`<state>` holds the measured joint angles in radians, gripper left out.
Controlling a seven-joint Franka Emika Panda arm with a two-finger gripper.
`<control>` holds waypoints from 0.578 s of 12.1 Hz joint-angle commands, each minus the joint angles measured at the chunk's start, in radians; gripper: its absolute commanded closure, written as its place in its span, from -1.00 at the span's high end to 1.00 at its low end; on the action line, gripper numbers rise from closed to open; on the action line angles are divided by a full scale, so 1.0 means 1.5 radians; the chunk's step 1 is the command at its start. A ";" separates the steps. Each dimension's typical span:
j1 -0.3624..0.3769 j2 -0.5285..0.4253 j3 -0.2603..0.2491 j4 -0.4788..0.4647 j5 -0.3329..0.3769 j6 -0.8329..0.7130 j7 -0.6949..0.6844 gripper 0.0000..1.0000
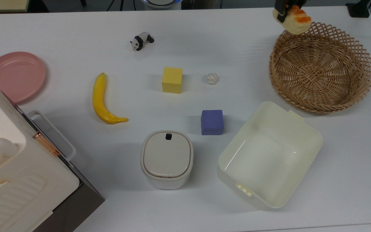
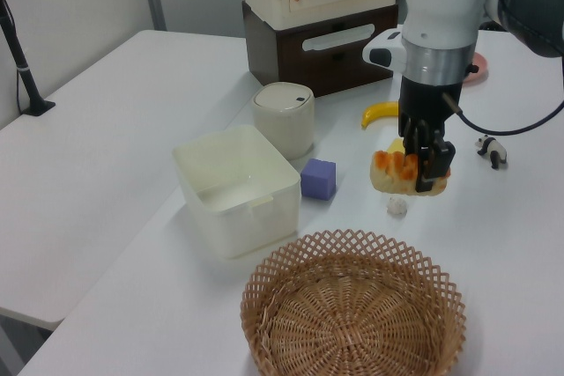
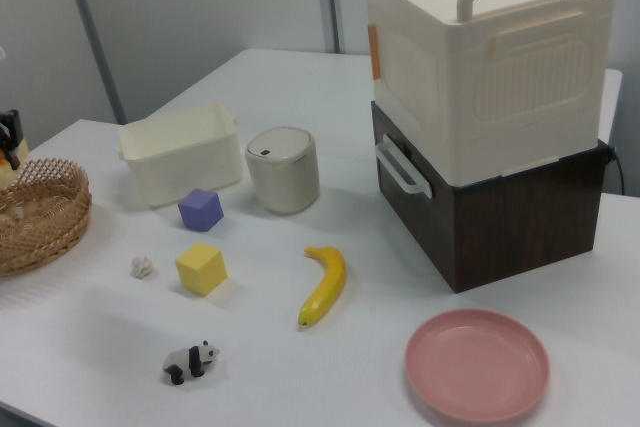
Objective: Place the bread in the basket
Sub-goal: 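Carry the held bread roll over to the wicker basket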
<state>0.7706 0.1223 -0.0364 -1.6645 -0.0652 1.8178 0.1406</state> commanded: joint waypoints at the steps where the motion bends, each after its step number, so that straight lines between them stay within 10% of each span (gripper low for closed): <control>1: 0.084 0.021 -0.073 0.015 0.011 0.014 0.004 0.05; 7: 0.110 0.091 -0.092 0.063 0.047 0.020 0.012 0.03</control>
<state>0.9198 0.2080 -0.1602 -1.6048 -0.0194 1.8320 0.1447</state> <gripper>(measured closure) 0.480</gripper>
